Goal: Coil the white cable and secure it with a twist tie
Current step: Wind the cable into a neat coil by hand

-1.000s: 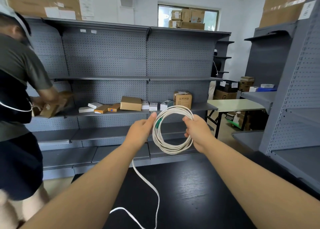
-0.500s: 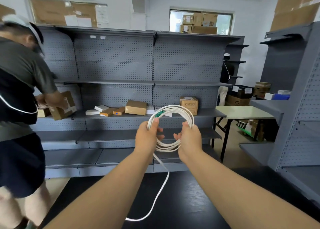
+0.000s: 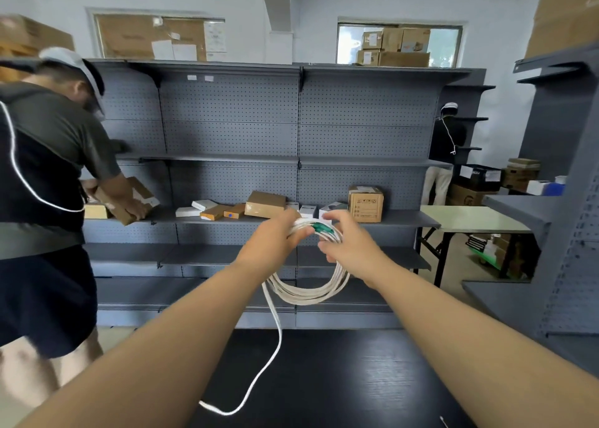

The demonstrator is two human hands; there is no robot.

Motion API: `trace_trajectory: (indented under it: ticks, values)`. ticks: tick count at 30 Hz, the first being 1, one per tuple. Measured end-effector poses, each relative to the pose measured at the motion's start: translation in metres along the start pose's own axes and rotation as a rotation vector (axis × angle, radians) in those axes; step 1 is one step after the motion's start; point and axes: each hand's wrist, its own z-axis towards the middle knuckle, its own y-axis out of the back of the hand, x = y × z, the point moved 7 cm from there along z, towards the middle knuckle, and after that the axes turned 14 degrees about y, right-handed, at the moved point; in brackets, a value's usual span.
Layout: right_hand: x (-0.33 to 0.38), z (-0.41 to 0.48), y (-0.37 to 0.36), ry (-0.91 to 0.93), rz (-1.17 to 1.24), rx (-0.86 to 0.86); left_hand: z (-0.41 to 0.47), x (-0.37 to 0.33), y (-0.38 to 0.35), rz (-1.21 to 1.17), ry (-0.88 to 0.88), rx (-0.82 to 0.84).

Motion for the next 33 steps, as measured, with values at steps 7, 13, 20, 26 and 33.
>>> trace_trajectory:
  ticks: [7, 13, 20, 26, 33]
  values:
    - [-0.006, -0.012, 0.002, -0.003, 0.12, 0.182, 0.004, -0.006, -0.008, 0.099, -0.029, 0.069]
    - [-0.011, -0.006, 0.015, 0.122, -0.067, -0.034, 0.002, -0.005, -0.023, -0.028, 0.08, 0.075]
    - [-0.035, -0.009, 0.024, 0.014, 0.149, -0.326, -0.006, 0.011, -0.029, -0.348, 0.178, -0.044]
    - [-0.021, -0.002, 0.018, 0.215, -0.107, -0.06, 0.0, 0.011, -0.027, -0.101, 0.11, -0.048]
    - [-0.017, 0.003, -0.014, 0.271, -0.296, 0.204, 0.002, 0.017, -0.017, 0.045, 0.049, 0.053]
